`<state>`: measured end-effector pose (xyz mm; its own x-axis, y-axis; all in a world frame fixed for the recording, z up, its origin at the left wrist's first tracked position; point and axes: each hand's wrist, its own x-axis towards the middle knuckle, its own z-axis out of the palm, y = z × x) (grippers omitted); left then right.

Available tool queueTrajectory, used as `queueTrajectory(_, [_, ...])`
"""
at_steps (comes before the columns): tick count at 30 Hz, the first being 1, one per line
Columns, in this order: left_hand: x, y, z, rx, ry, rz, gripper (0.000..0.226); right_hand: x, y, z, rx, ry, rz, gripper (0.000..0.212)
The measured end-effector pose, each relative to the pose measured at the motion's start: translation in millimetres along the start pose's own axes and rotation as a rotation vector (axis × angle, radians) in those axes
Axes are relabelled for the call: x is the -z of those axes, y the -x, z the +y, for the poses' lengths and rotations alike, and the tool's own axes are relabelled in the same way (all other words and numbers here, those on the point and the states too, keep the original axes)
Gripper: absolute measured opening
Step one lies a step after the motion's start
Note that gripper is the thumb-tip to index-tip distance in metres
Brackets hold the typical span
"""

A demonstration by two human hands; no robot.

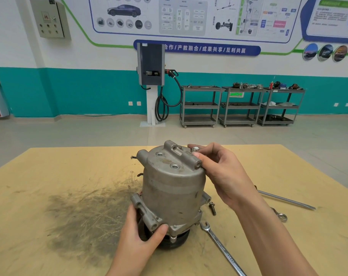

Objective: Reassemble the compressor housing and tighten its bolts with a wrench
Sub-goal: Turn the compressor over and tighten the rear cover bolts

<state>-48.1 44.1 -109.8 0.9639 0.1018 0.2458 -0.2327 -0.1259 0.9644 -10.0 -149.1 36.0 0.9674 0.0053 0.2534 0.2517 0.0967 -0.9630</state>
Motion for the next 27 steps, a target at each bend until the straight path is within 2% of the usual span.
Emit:
queueTrajectory(2, [-0.2, 0.2, -0.7, 0.001, -0.003, -0.001, 0.078, 3.6, 1.5, -2.2, -0.013, -0.021, -0.059, 0.008])
queueTrajectory(5, [-0.5, -0.1, -1.8, -0.003, -0.007, -0.003, 0.074, 6.9, 3.1, -5.6, -0.037, -0.046, -0.120, 0.022])
queueTrajectory(11, [0.8, -0.8, -0.5, 0.008, 0.021, -0.008, 0.073, 1.7, 1.8, -3.1, -0.006, 0.003, -0.028, 0.007])
queueTrajectory(13, [0.0, -0.8, 0.0, 0.006, 0.019, -0.008, 0.076, 3.6, 1.5, -3.6, -0.018, -0.026, -0.052, 0.007])
queueTrajectory(17, [0.1, -0.6, -0.6, 0.009, 0.026, -0.009, 0.076, 8.1, 2.5, -5.3, -0.032, -0.050, -0.121, 0.023])
queueTrajectory(21, [0.8, -0.9, 1.3, 0.006, 0.022, -0.012, 0.078, 4.1, 2.2, -3.2, -0.007, 0.023, -0.046, 0.008])
queueTrajectory(24, [3.4, -1.4, 5.2, 0.001, 0.040, -0.031, 0.085, 2.6, 2.6, -4.2, -0.006, 0.036, -0.010, 0.009])
queueTrajectory(27, [8.2, -2.0, 7.3, -0.013, 0.105, -0.078, 0.102, 7.7, 4.1, -8.8, -0.019, -0.017, -0.064, 0.010])
